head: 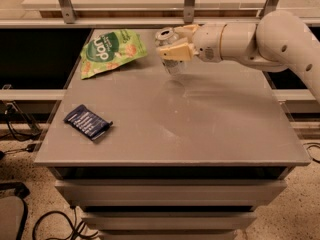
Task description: Place 7up can upright
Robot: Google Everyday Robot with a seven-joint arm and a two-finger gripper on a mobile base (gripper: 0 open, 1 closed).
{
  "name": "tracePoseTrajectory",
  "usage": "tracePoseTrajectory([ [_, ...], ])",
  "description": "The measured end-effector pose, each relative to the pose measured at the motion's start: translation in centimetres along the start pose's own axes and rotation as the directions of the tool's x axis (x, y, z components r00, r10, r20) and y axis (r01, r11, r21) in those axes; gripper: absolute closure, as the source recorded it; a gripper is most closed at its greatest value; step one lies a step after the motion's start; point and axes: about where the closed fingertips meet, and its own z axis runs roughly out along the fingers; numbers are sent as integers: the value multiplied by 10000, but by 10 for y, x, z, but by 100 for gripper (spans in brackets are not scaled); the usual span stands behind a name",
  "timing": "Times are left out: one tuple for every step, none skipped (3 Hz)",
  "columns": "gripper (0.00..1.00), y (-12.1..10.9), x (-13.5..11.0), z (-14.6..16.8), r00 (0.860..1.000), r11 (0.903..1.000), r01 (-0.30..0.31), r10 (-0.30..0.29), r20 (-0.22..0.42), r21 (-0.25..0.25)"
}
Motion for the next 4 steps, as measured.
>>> tracePoseTrajectory([
  [100, 1, 5, -2, 9993, 9998, -186, 184, 323, 75],
  [100, 1, 11, -4, 9978, 9993, -355, 347, 571, 135],
  [100, 1, 15, -6, 9959, 9986, -480, 462, 772, 216],
  [100, 0, 19, -9, 9934, 9977, -598, 562, 1001, 329],
])
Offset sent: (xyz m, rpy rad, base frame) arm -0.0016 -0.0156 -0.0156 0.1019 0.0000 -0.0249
